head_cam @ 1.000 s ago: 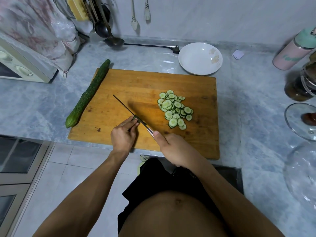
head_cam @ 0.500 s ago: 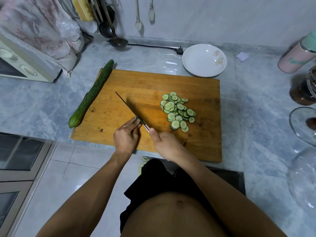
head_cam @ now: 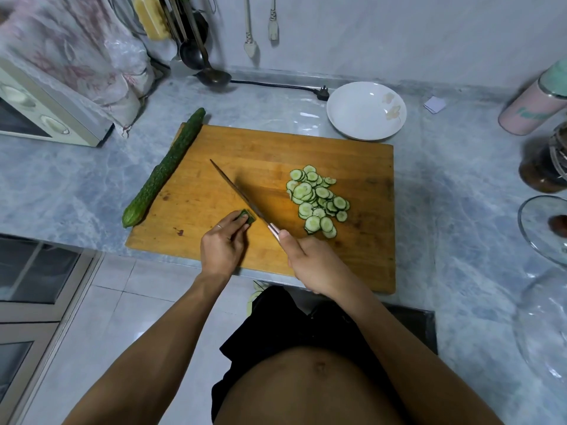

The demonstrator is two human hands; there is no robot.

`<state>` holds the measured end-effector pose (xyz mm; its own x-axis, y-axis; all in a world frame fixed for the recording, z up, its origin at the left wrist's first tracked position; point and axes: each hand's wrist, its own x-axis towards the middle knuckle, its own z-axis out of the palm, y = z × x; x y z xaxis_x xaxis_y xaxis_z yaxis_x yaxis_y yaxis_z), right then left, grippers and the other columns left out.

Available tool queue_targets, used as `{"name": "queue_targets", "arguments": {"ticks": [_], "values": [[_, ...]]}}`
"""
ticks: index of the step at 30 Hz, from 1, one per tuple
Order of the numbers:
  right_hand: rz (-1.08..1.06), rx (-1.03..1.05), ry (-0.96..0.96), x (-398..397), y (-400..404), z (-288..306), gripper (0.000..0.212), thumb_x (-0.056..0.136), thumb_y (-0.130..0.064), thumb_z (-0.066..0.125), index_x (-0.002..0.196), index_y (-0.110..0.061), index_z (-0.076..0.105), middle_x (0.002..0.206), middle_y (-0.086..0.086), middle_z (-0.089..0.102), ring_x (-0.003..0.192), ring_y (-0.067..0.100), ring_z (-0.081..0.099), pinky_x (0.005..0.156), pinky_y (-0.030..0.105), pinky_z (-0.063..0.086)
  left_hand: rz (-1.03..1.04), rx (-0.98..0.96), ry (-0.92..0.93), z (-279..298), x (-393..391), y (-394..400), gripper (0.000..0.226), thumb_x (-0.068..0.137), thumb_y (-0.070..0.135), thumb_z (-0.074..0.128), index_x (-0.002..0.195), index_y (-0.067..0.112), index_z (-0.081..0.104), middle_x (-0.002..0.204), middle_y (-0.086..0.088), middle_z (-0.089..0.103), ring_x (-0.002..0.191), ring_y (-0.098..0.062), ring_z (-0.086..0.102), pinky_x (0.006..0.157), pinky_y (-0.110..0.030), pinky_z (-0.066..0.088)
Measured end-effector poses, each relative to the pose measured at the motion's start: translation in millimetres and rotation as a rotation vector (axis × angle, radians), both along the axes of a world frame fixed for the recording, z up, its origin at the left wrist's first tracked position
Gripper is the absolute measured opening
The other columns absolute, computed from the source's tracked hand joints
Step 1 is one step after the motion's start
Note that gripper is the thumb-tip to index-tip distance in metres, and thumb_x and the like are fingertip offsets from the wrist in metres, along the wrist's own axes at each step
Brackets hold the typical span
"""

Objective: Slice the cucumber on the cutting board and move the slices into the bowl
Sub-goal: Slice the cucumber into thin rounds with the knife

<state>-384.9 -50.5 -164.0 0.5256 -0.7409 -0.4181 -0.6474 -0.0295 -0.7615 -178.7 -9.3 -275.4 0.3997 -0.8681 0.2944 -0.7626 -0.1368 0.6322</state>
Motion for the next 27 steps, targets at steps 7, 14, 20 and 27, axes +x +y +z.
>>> {"name": "queue_targets", "arguments": {"ticks": [7,14,20,27], "values": [[0.061,-0.067,0.037,3.5,11.0,-2.9,0.065,0.101,-0.060,0.021,0.057,-0.018,0.044,0.064,0.005,0.052,0.072,0.023,0.055,0.067,0.035,0.041,-0.033,0.058,-0.060,2.9,3.4,-1.2,0.033,0.086,0.020,0.050,0.103,0.012,0.078,0.121,-0.005,0.069,0.093,-0.022,0.071,0.075,-0.027,0.055],[0.090,-0.069,0.037,7.3,11.5,2.5,0.065,0.103,-0.055,0.020,0.054,-0.018,0.040,0.060,0.004,0.046,0.073,0.024,0.050,0.067,0.034,0.037,-0.033,0.090,-0.061,2.0,3.4,-1.1,0.033,0.083,0.015,0.051,0.101,0.010,0.078,0.121,-0.007,0.069,0.092,-0.023,0.071,0.078,-0.021,0.050],[0.090,0.007,0.051,13.4,2.5,7.1,0.066,0.103,-0.055,0.021,0.054,-0.015,0.040,0.051,0.001,0.045,0.051,0.015,0.047,0.054,0.032,0.033,-0.016,0.094,-0.049,4.0,0.1,-2.6,0.033,0.084,0.016,0.052,0.103,0.011,0.078,0.122,-0.009,0.068,0.094,-0.023,0.072,0.075,-0.024,0.053],[0.039,0.032,0.067,34.5,-6.7,-6.0,0.067,0.104,-0.054,0.023,0.053,-0.015,0.041,0.049,0.001,0.045,0.053,0.021,0.050,0.061,0.031,0.037,-0.035,0.039,-0.061,6.9,-0.4,-1.7,0.028,0.079,0.007,0.058,0.099,0.005,0.077,0.114,-0.016,0.070,0.089,-0.027,0.073,0.074,-0.032,0.057]]}}
